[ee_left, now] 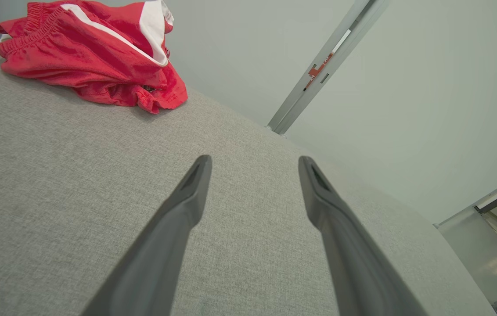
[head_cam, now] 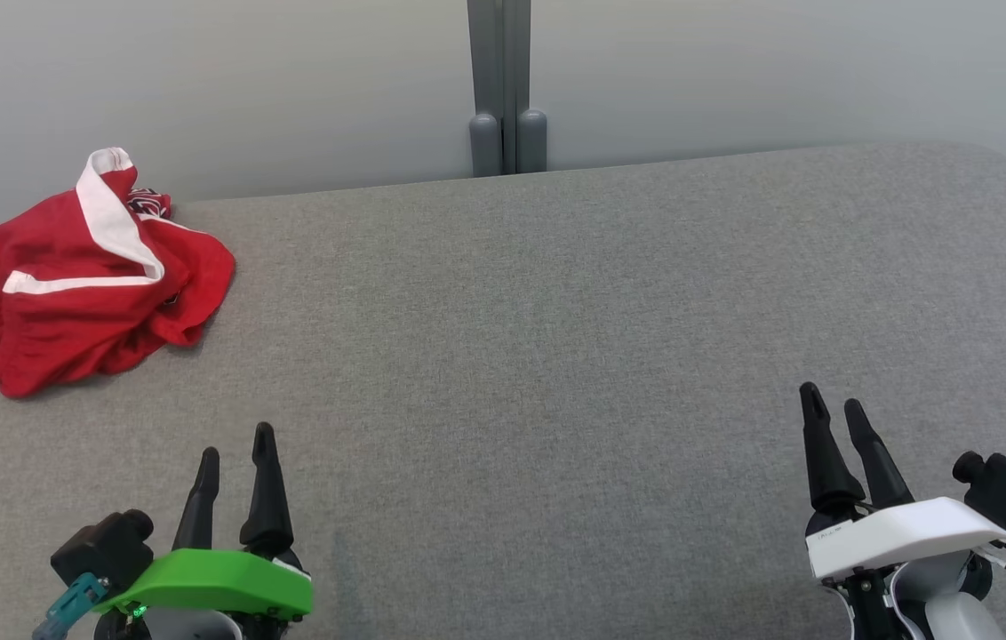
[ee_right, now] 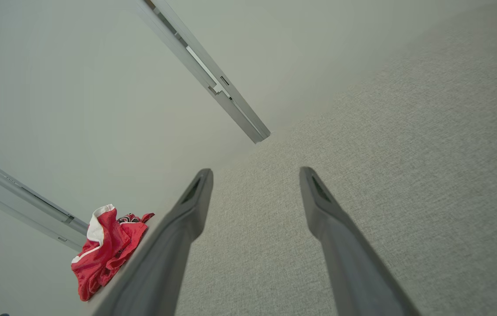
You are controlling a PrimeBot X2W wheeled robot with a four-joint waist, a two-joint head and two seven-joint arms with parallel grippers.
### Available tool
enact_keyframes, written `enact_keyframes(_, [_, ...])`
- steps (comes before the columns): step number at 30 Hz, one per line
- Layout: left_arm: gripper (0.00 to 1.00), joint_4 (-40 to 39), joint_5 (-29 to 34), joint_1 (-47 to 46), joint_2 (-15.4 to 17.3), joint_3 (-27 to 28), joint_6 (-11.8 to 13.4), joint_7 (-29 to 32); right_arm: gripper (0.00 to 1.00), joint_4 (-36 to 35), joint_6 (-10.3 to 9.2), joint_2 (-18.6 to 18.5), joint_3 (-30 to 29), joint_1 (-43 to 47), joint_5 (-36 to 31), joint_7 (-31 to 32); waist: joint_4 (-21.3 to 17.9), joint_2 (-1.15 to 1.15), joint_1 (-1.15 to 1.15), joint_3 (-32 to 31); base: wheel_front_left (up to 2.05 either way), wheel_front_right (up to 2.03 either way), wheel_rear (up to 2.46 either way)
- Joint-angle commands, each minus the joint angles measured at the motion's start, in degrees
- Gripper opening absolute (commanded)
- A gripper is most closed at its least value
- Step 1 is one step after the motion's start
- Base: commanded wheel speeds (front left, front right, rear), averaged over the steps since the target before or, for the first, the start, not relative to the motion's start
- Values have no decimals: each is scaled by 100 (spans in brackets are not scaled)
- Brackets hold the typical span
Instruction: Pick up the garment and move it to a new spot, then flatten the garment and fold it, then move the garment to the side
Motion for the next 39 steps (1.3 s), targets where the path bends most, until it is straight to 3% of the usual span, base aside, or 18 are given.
enact_keyframes(1, [100,-41,195,8,43,-14,24,-52,100,-69,2,-34,21,-9,-196,-57,-1,0,0,1,0,0,0])
enact_keyframes(19, [100,57,1266,69,53,-201,117,-320,100,-22,3,-42,86,36,-1456,-326,15,0,0,16,0,0,0])
enact_keyframes(39, [100,193,2006,139,62,-321,221,-569,100,12,3,-50,176,74,-2453,-577,27,0,0,24,0,0,0])
